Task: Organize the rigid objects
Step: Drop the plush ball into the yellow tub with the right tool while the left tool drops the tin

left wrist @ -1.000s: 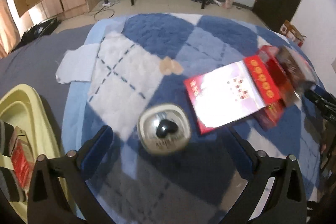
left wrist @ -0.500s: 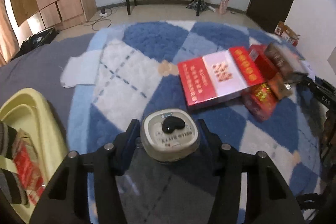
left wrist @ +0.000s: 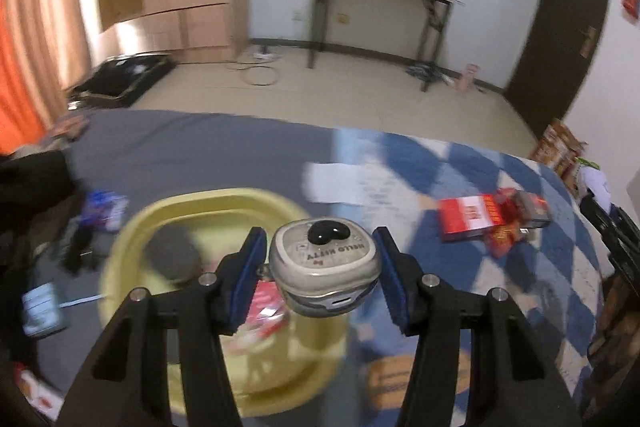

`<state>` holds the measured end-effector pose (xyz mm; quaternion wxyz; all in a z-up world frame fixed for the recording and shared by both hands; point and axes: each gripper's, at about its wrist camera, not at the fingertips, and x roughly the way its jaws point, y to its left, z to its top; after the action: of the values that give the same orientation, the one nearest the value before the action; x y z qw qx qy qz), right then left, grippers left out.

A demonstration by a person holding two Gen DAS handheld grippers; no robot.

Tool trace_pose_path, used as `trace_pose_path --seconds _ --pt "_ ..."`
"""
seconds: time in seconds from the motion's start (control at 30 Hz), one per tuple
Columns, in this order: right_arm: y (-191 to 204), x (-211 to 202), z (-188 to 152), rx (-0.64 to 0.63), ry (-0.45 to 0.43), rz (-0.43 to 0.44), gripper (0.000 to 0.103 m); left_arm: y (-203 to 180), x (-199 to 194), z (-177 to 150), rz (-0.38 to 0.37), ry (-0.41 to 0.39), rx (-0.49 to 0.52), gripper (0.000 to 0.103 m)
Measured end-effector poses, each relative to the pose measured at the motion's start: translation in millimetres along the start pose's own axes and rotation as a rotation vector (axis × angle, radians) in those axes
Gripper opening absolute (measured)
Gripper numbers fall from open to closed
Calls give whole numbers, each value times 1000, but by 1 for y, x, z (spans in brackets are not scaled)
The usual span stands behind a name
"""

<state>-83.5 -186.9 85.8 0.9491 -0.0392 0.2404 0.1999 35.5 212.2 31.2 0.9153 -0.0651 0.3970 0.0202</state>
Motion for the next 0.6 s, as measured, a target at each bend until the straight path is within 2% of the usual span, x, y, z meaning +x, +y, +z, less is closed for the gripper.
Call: trace_pose_path --seconds 0.13,0.27,0.4,0.53,0.6 --pt "86 28 -2 -103 52 126 49 68 -6 -12 59 28 -114 56" --pt "156 77 -16 -240 155 206 49 117 13 -33 85 69 -193 56" --pt "200 128 -34 -327 251 267 49 140 49 -33 56 103 -246 56" --pt "234 171 -49 -383 334 310 49 140 81 -19 11 110 -250 56" --pt "247 188 -60 -422 373 312 49 139 93 -15 18 123 -238 56"
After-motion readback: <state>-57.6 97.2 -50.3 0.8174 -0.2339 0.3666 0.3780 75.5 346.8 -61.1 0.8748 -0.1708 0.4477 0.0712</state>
